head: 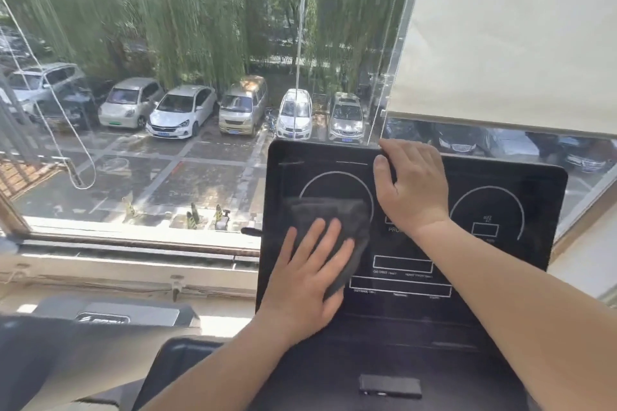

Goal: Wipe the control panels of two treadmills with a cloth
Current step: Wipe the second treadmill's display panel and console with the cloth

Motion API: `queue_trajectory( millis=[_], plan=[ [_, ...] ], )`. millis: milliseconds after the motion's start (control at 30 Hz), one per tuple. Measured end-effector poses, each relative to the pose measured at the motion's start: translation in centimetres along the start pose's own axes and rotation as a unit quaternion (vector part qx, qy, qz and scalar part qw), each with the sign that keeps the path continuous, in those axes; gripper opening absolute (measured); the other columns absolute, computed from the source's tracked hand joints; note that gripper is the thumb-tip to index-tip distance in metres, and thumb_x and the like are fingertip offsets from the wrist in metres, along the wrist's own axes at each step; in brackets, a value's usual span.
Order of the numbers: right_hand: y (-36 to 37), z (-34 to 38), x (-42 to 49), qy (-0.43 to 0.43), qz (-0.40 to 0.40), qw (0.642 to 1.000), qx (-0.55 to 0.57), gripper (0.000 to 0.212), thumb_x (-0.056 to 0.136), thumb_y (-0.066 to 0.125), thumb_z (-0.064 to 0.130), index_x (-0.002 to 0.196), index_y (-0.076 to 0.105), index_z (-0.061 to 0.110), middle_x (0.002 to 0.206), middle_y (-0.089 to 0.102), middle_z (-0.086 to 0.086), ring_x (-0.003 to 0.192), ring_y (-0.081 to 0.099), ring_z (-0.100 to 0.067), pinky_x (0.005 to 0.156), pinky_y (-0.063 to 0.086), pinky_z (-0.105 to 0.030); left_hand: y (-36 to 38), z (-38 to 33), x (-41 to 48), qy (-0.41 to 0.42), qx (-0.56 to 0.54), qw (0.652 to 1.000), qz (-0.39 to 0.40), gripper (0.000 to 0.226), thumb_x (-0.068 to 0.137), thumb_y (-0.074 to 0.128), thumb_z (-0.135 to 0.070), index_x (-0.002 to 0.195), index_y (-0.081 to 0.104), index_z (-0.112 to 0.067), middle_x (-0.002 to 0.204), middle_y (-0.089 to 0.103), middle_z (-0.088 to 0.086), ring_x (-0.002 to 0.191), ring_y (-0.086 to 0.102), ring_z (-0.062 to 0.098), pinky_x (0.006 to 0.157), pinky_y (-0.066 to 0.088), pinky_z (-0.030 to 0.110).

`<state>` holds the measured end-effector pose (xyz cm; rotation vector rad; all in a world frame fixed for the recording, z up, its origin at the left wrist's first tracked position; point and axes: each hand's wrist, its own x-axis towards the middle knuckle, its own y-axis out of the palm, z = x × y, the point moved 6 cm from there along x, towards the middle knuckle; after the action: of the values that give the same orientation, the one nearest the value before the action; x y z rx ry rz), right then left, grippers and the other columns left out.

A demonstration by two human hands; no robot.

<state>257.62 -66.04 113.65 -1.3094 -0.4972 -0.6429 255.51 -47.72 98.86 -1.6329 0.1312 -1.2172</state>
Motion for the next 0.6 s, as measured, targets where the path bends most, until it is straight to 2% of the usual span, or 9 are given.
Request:
queue_trajectory(
  millis=[100,167,233,267,300,400,467,533,600],
  plan=[
    [-1.1,-1.1,0.1,-0.027,0.074,0.997,-0.007,0.055,0.105,0.028,0.044,0.148,0.056,0.023,0.146,0.061,0.003,0.139,0.048,-0.020,0.124,0.025,-0.041,-0.4,0.9,-0.9,0.207,0.027,0.975,0.074,0.074,0.085,0.065,-0.046,0.155,0.045,-0.031,0.172,0.027,-0.003,0.161,0.016,0.020,0.128,0.014,0.052],
    [-2.3,-3.2,0.0,0.008,0.076,0.996,-0.043,0.055,0.105,0.025,0.045,0.144,0.060,0.026,0.145,0.063,0.004,0.140,0.049,-0.020,0.125,0.023,-0.047,-1.8,3.4,1.3,0.257,0.044,0.962,0.080,0.074,0.084,0.065,-0.048,0.154,0.046,-0.033,0.172,0.026,-0.005,0.161,0.018,0.017,0.128,0.014,0.048],
    [-3.9,-5.9,-0.3,0.077,0.046,0.993,-0.080,0.055,0.102,0.021,0.043,0.113,0.072,0.028,0.125,0.072,0.000,0.126,0.059,-0.027,0.120,0.030,-0.055,-3.8,6.0,4.9,0.208,0.052,0.976,0.042,0.075,0.083,0.069,-0.047,0.153,0.048,-0.032,0.171,0.030,-0.003,0.159,0.023,0.019,0.128,0.017,0.051],
    [-4.5,-7.2,-0.5,0.108,0.034,0.990,-0.079,0.052,0.100,0.020,0.042,0.093,0.070,0.028,0.111,0.074,-0.002,0.117,0.062,-0.029,0.116,0.035,-0.057,-4.7,6.8,6.7,0.164,0.048,0.985,0.012,0.074,0.084,0.070,-0.045,0.153,0.050,-0.031,0.170,0.032,-0.002,0.159,0.025,0.021,0.128,0.018,0.054],
    [-5.0,-8.1,-0.7,0.123,0.023,0.990,-0.070,0.051,0.099,0.021,0.041,0.088,0.069,0.026,0.106,0.074,-0.002,0.113,0.063,-0.030,0.114,0.037,-0.057,-5.3,7.0,8.2,0.114,0.035,0.993,-0.018,0.073,0.084,0.072,-0.042,0.153,0.051,-0.030,0.169,0.033,-0.001,0.159,0.025,0.023,0.128,0.017,0.056],
    [-5.0,-9.1,-1.0,0.108,-0.003,0.993,-0.052,0.056,0.103,0.028,0.042,0.122,0.075,0.018,0.127,0.075,-0.002,0.127,0.061,-0.024,0.119,0.034,-0.053,-5.1,4.6,10.3,-0.049,-0.010,0.996,-0.080,0.074,0.085,0.068,-0.040,0.155,0.048,-0.028,0.172,0.026,0.001,0.161,0.017,0.027,0.129,0.006,0.059],
    [-4.9,-9.3,-0.9,0.091,-0.013,0.995,-0.036,0.053,0.104,0.031,0.042,0.121,0.075,0.018,0.124,0.076,0.000,0.123,0.063,-0.022,0.120,0.035,-0.050,-3.4,1.2,10.1,-0.100,-0.021,0.991,-0.083,0.073,0.089,0.063,-0.042,0.158,0.043,-0.027,0.173,0.021,0.003,0.162,0.011,0.030,0.129,0.000,0.059],
    [-4.9,-9.6,-1.1,0.072,-0.032,0.997,-0.026,0.046,0.104,0.037,0.038,0.120,0.076,0.019,0.120,0.077,0.000,0.119,0.064,-0.022,0.118,0.037,-0.048,-1.3,-2.9,8.8,-0.041,-0.012,0.998,-0.043,0.076,0.087,0.066,-0.043,0.158,0.043,-0.027,0.173,0.022,0.005,0.162,0.010,0.031,0.128,0.004,0.061],
    [-4.9,-10.1,-1.4,0.050,-0.048,0.997,-0.026,0.041,0.102,0.042,0.036,0.122,0.074,0.020,0.120,0.076,0.000,0.118,0.064,-0.023,0.115,0.039,-0.046,0.6,-6.5,6.8,0.086,0.018,0.996,0.020,0.080,0.085,0.067,-0.043,0.158,0.041,-0.028,0.174,0.021,0.002,0.162,0.009,0.028,0.128,0.009,0.060]
  ],
)
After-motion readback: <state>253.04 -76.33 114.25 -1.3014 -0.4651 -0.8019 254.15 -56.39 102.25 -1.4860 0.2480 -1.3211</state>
